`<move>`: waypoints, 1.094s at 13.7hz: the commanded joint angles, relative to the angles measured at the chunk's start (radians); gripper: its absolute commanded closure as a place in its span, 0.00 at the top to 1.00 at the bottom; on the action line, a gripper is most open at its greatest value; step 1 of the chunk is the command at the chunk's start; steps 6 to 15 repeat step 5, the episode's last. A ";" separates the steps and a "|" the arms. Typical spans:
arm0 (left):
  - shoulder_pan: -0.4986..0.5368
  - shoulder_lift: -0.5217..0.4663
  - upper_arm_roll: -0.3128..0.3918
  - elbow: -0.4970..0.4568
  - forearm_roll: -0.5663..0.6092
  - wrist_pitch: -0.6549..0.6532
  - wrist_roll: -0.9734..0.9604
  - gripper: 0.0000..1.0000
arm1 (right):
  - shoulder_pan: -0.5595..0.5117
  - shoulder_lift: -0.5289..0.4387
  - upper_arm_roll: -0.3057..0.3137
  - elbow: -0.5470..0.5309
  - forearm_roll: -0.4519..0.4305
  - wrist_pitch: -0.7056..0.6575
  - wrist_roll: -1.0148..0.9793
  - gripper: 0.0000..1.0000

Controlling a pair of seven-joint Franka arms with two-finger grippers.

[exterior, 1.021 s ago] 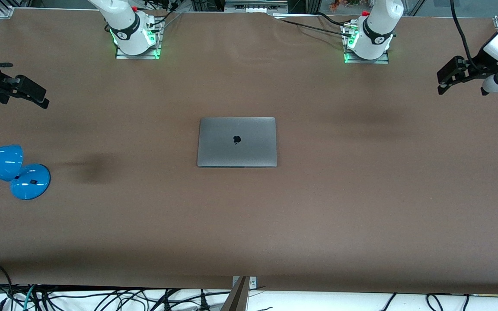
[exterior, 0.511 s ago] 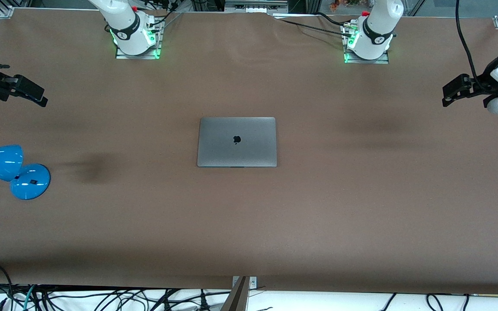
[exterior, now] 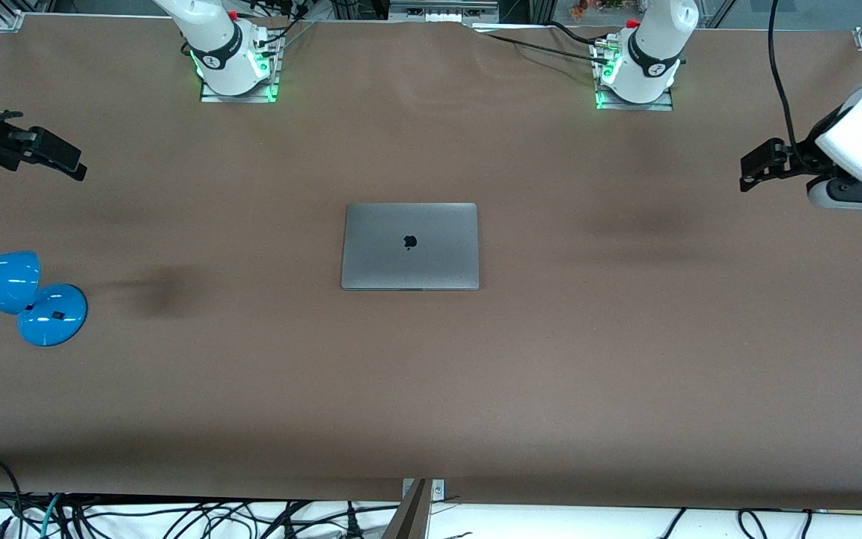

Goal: Close laptop with both arms from behind

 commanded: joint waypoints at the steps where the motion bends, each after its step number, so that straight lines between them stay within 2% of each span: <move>1: 0.008 -0.020 0.001 -0.026 -0.014 0.005 0.016 1.00 | -0.020 -0.016 0.016 -0.014 0.014 -0.006 0.008 1.00; 5: 0.011 -0.011 0.007 0.012 -0.013 0.003 0.014 1.00 | -0.020 -0.005 0.016 -0.017 0.017 -0.006 0.002 1.00; 15: 0.011 -0.011 0.007 0.012 -0.013 0.003 0.014 1.00 | -0.020 -0.005 0.016 -0.017 0.017 -0.006 0.002 1.00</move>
